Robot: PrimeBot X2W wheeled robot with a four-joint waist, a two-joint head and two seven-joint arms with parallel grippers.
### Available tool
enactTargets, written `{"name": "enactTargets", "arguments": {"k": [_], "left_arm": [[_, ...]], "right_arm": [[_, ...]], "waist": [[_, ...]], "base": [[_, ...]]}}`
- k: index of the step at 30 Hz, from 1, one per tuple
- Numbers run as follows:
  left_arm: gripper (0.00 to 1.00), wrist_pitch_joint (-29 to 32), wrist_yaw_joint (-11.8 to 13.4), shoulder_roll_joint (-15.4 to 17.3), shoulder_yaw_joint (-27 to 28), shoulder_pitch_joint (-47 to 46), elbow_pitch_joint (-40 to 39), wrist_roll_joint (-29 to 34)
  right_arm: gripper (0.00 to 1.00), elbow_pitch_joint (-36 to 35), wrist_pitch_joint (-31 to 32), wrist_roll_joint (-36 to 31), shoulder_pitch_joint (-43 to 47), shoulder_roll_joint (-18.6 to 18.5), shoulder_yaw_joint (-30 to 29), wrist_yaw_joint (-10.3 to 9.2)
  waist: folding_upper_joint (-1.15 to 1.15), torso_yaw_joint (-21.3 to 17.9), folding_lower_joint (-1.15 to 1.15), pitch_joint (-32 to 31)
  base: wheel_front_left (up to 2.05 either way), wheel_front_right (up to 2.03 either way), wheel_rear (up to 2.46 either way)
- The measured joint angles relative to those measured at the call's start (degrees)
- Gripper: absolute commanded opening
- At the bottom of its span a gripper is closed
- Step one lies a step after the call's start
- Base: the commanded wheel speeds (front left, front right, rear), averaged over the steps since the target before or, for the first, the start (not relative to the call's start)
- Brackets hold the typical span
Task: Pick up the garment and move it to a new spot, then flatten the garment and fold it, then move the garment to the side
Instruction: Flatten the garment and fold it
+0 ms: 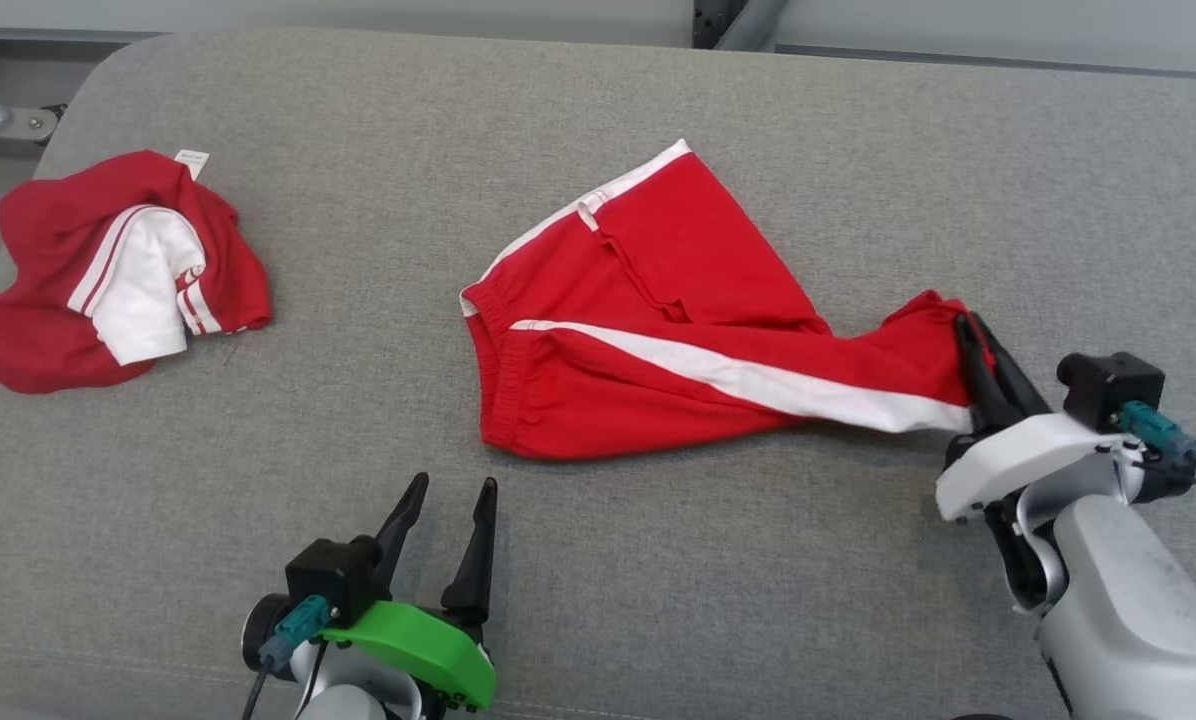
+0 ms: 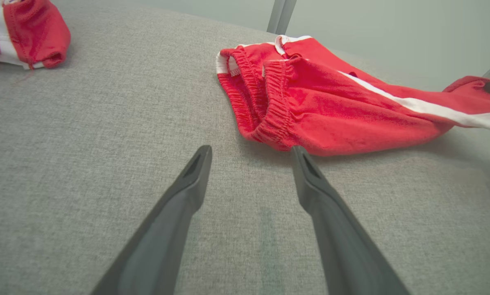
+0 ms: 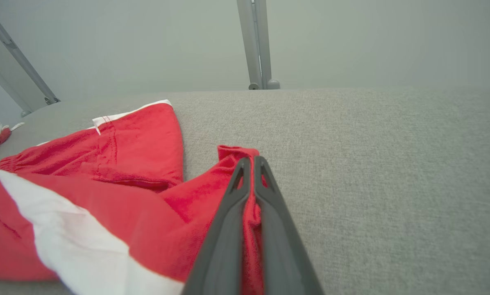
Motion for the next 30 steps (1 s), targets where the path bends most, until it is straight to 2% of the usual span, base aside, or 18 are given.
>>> {"name": "enactTargets", "arguments": {"k": [5, 6, 7, 8, 10, 13, 18, 22, 30], "left_arm": [[1.0, 0.0, 0.0, -0.03, -2.04, -0.77, 0.74, -0.51], [1.0, 0.0, 0.0, -0.03, -2.16, -0.85, 0.78, -0.54], [1.0, 0.0, 0.0, -0.03, -2.21, -0.85, 0.85, -0.58], [1.0, 0.0, 0.0, -0.01, -2.23, -0.83, 0.99, -0.68], [1.0, 0.0, 0.0, -0.02, -2.05, -0.8, 1.03, -0.76], [1.0, 0.0, 0.0, -0.01, -1.13, -0.74, 1.19, -0.74], [1.0, -0.01, 0.0, -0.01, 0.13, -0.7, 0.69, -0.47], [1.0, 0.0, 0.0, -0.03, 0.21, -0.96, 0.49, -0.44], [1.0, 0.0, 0.0, -0.05, 1.04, -6.36, 1.86, -0.19]], "right_arm": [[0.0, 4.24, 0.0, -0.89, -4.55, -2.42, -2.34, 0.0], [0.13, 5.48, 0.0, -1.1, -5.25, -2.6, -3.07, 0.0], [0.72, 6.83, 0.0, -1.55, -5.95, -2.65, -4.03, 0.0], [1.0, 7.66, 0.01, -2.3, -6.42, -2.78, -4.92, 0.01], [1.0, 8.11, 0.07, -4.33, -7.09, -3.0, -7.65, 0.0], [1.0, 4.98, 0.08, -6.23, -7.03, -2.07, -12.65, 0.0], [1.0, -1.35, 0.08, -7.38, -2.46, 0.67, -15.21, 0.0], [1.0, -4.05, 0.08, -7.42, 1.35, 1.72, -14.27, 0.0], [1.0, -6.02, 0.08, -6.08, 10.72, 3.42, -7.9, 0.0]], "waist": [[0.0, 1.89, 0.0, 0.56], [0.0, 2.34, 0.0, 0.64], [0.0, 2.8, 0.0, 0.69], [0.0, 3.22, 0.0, 0.72], [0.0, 3.91, 0.0, 0.65], [0.0, 4.12, 0.0, 0.17], [0.0, 2.23, 0.0, -0.49], [0.0, 0.35, 0.0, -0.83], [0.0, -5.33, 0.0, -0.88]], "base": [[0.0, 0.0, 0.0], [0.0, 0.0, 0.0], [0.0, 0.0, 0.0], [0.0, 0.0, 0.0], [0.0, 0.0, 0.0], [0.0, 0.0, 0.0], [0.0, 0.0, 0.0], [0.0, 0.0, 0.0], [0.0, 0.0, 0.0]]}}
